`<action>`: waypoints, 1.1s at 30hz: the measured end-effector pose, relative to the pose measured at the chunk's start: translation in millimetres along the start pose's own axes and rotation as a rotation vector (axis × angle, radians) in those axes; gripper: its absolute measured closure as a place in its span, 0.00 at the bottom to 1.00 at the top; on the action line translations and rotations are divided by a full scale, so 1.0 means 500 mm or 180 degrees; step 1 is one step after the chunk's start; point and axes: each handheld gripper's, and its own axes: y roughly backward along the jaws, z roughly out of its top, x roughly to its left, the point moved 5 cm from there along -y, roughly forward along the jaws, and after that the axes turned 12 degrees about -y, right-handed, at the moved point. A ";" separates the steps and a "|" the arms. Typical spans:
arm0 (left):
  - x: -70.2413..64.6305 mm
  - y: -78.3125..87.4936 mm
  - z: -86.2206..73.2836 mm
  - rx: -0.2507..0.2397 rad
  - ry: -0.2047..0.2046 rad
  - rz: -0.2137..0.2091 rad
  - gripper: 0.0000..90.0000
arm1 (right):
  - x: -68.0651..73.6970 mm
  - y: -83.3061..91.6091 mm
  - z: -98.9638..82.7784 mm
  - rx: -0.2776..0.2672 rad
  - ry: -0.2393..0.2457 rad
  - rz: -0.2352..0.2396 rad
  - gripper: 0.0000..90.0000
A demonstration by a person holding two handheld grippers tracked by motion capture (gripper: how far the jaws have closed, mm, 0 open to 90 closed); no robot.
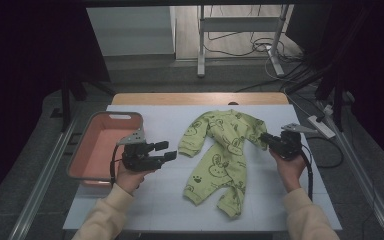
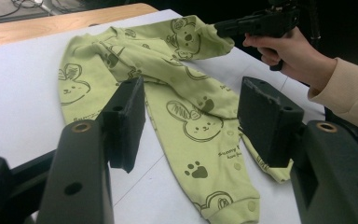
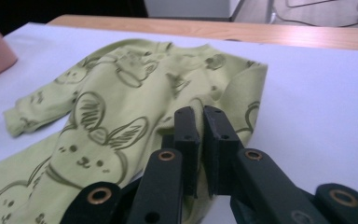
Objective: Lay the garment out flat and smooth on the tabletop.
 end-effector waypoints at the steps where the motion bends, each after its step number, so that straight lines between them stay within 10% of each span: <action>1: 0.000 0.000 0.000 -0.0001 0.0004 0.0000 0.46 | -0.005 0.004 0.003 -0.0030 -0.0036 -0.0016 0.93; 33: 0.004 0.001 -0.002 -0.0002 0.0028 0.0018 0.46 | -0.164 0.082 0.021 -0.0297 -0.0544 -0.0494 0.97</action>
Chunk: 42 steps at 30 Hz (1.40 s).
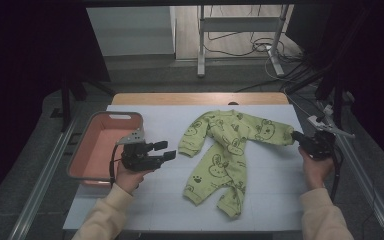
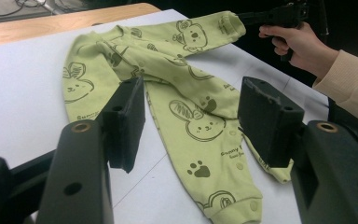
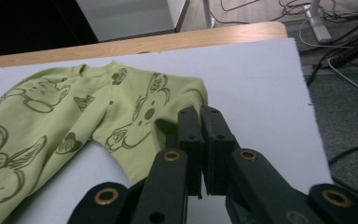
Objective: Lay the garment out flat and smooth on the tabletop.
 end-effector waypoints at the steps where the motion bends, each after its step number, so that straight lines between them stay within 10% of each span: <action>1: 0.000 0.000 0.000 0.0001 -0.0001 0.0000 0.46 | -0.005 0.001 0.001 -0.0007 -0.0007 -0.0010 0.97; 9: -0.001 -0.001 0.000 0.0003 -0.0002 -0.0003 0.46 | -0.035 0.000 -0.004 0.0045 -0.0088 -0.0089 0.94; 12: -0.002 -0.002 0.000 0.0007 -0.0006 -0.0003 0.46 | -0.030 -0.004 -0.007 0.0001 -0.0051 -0.0179 0.66; 19: -0.001 -0.002 0.000 0.0013 -0.0009 0.0008 0.46 | 0.029 0.012 -0.001 -0.0130 0.0116 0.0109 0.53; 42: -0.004 -0.031 -0.015 0.0150 -0.0002 -0.0006 0.45 | 0.201 0.063 -0.134 0.0424 0.0635 0.0821 0.48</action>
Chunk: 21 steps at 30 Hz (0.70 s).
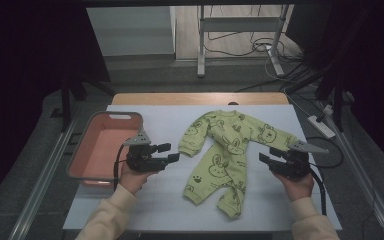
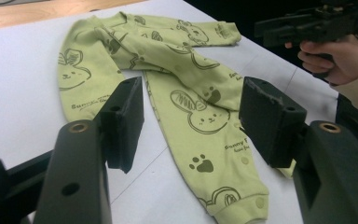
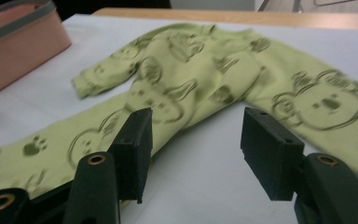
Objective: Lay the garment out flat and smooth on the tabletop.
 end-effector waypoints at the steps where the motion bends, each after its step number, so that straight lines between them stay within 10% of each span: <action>1: 0.000 -0.001 0.000 0.0005 0.0000 0.0002 0.45 | 0.005 0.002 -0.005 0.0013 -0.0008 0.0034 0.48; 21: 0.047 -0.084 -0.016 0.0228 0.0263 0.0315 0.44 | 0.027 0.020 -0.038 0.0088 0.0153 0.0204 0.47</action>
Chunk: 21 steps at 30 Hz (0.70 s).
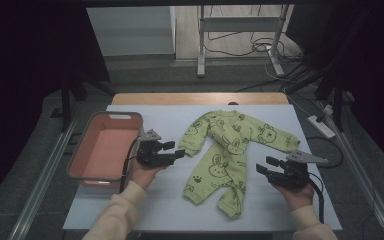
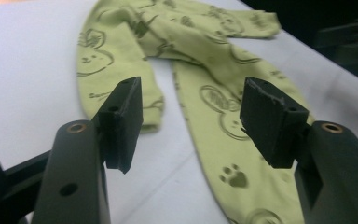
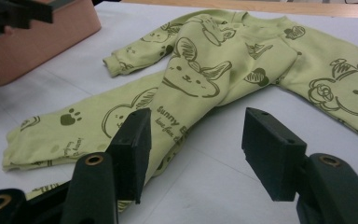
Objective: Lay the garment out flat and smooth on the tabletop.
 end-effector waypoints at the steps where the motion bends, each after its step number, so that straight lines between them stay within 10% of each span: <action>1: 0.005 -0.009 0.001 0.0010 0.0038 0.0017 0.44 | 0.001 -0.001 0.000 0.0002 0.0018 -0.0002 0.47; 21: 0.081 -0.133 -0.034 0.0426 0.0268 0.0402 0.43 | -0.004 -0.003 0.003 0.0000 0.0080 -0.0062 0.47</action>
